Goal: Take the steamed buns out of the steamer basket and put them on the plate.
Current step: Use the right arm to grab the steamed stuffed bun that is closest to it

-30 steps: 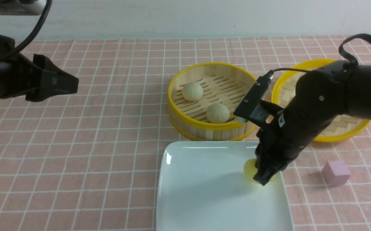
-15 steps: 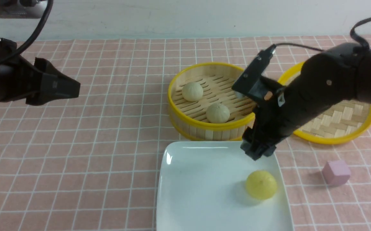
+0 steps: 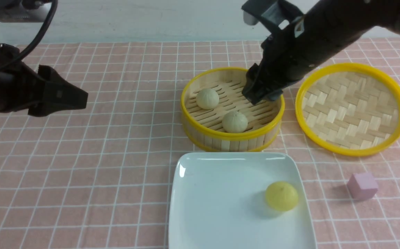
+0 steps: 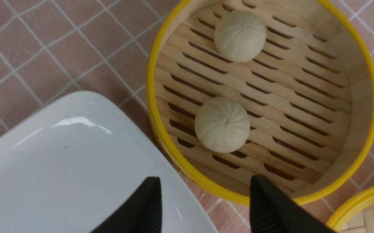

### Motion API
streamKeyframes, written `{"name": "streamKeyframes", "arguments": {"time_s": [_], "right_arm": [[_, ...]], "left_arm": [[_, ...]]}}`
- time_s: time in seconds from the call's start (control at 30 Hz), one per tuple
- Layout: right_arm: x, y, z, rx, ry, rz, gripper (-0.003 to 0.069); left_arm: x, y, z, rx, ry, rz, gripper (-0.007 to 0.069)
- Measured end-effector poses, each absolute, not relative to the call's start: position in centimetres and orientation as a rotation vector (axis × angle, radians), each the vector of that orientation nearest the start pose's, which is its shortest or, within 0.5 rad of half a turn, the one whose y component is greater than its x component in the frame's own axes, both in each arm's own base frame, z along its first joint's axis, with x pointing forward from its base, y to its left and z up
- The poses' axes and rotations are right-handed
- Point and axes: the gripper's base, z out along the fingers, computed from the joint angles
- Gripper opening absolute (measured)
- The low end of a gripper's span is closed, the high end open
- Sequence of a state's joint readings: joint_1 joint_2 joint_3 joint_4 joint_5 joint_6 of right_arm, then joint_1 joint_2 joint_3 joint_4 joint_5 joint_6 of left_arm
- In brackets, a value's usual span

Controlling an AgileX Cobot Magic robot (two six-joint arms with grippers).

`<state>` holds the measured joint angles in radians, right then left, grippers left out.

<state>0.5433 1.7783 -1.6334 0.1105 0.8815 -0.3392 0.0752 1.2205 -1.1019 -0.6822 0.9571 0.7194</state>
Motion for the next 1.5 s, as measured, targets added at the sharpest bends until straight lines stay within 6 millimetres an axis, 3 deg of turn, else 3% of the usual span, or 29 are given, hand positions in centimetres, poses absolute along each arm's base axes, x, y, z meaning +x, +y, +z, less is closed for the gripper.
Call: {"name": "streamKeyframes", "arguments": {"time_s": [0.2, 0.37, 1.0, 1.23, 1.43, 1.47, 1.5], "right_arm": [[37.3, 23.3, 28.5, -1.054, 2.360, 0.199, 0.0379], [38.6, 23.9, 26.4, -1.070, 2.370, 0.167, 0.0379], [40.6, 24.6, 22.6, -1.085, 2.329, 0.094, 0.0373], [41.2, 24.5, 21.1, -1.084, 2.354, 0.088, 0.0336], [41.5, 23.8, 20.7, -1.089, 2.382, 0.065, 0.0205], [41.4, 23.7, 20.7, -1.100, 2.385, 0.051, 0.0123], [41.4, 23.7, 20.7, -1.103, 2.387, 0.047, 0.0100]], "left_arm": [[24.2, -3.0, 35.5, 0.491, 2.298, -0.500, 0.0386], [24.2, -3.0, 35.5, 0.491, 2.299, -0.501, 0.0386], [24.2, -3.0, 35.5, 0.491, 2.299, -0.501, 0.0386], [24.2, -3.0, 35.5, 0.492, 2.299, -0.501, 0.0386], [24.2, -3.0, 35.5, 0.492, 2.299, -0.501, 0.0386], [24.2, -3.0, 35.5, 0.492, 2.299, -0.501, 0.0386], [24.2, -3.0, 35.5, 0.492, 2.299, -0.501, 0.0386]]}}
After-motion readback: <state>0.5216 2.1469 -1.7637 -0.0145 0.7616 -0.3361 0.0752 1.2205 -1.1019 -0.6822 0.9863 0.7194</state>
